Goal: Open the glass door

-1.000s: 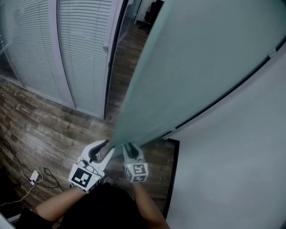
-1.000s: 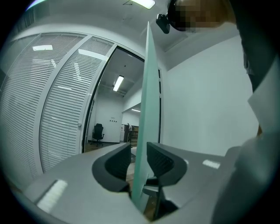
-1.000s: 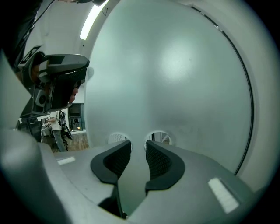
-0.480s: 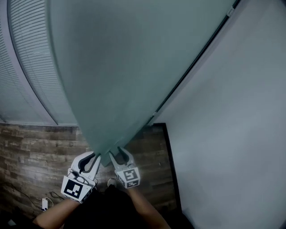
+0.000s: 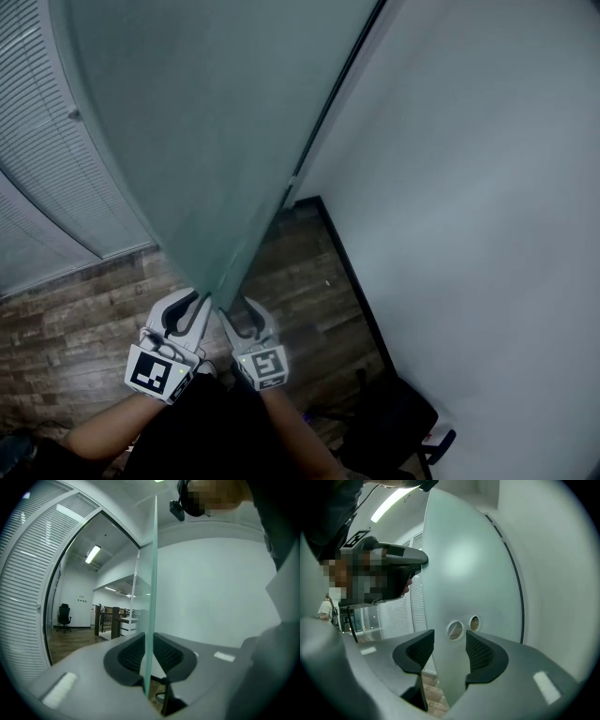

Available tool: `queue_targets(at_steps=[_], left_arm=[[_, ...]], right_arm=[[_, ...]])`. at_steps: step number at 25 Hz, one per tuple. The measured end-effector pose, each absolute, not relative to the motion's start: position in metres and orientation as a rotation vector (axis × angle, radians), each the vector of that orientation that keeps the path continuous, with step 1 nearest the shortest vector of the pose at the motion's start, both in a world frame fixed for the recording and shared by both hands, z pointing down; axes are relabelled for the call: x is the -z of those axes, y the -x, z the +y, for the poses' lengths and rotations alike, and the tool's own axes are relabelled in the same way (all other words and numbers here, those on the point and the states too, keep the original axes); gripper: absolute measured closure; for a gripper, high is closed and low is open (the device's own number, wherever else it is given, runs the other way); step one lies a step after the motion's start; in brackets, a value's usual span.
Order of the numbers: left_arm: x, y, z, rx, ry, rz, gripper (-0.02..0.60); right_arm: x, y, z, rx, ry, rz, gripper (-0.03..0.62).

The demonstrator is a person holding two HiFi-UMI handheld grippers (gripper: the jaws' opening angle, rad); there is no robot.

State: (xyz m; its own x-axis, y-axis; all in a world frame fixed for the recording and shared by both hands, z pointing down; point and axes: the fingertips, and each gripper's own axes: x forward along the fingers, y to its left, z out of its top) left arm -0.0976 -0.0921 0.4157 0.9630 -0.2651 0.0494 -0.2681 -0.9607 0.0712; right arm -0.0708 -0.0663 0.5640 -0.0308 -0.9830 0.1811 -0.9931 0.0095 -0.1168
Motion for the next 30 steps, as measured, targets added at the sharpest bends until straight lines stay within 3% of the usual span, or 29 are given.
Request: queue_targets(at_steps=[18,30], left_arm=[[-0.427,0.061,-0.012,-0.069,-3.057,-0.066,0.514],[-0.423,0.027,0.041,-0.062,-3.054,0.153,0.503]], right_arm=[[-0.55,0.084,0.0,-0.214,-2.29,-1.974,0.427],[-0.545,0.039,0.041,-0.188,-2.484,-1.771,0.474]])
